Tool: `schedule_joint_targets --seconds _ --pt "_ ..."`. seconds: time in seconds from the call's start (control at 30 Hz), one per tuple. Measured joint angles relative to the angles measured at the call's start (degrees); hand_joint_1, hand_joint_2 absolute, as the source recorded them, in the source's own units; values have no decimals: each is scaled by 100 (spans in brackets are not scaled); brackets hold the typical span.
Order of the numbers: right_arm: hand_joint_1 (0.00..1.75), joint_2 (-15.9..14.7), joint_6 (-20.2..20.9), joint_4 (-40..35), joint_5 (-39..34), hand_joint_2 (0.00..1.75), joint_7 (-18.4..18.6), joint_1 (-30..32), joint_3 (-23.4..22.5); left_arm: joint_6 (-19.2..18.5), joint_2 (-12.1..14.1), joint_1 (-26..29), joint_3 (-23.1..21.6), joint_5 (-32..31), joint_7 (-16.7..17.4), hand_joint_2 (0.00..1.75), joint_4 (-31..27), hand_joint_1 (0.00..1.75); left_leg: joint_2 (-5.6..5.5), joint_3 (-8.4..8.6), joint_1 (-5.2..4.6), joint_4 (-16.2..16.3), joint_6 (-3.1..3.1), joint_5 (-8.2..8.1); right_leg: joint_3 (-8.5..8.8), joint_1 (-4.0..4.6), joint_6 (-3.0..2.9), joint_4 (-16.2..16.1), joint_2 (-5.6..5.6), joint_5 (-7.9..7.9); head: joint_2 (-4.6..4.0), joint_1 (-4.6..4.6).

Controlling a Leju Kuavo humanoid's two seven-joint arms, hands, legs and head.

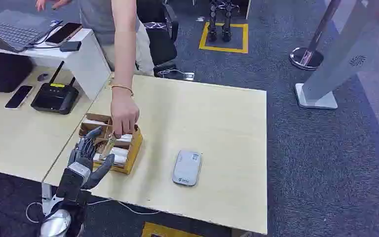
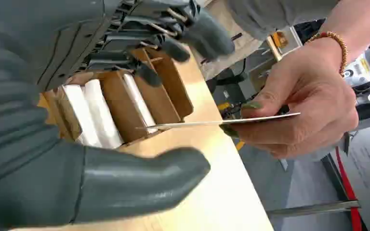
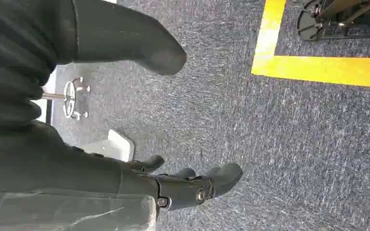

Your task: Pass the card to the sensor for recognition and then transmit it.

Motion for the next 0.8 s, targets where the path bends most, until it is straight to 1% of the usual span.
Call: schedule_joint_targets --seconds 0.8 --pt "0 0 -15 0 -28 175 -35 -3 2 42 17 1 0 -35 0 175 7 175 0 0 0 0 0 0 0 0 0 0 0 0 0 0"
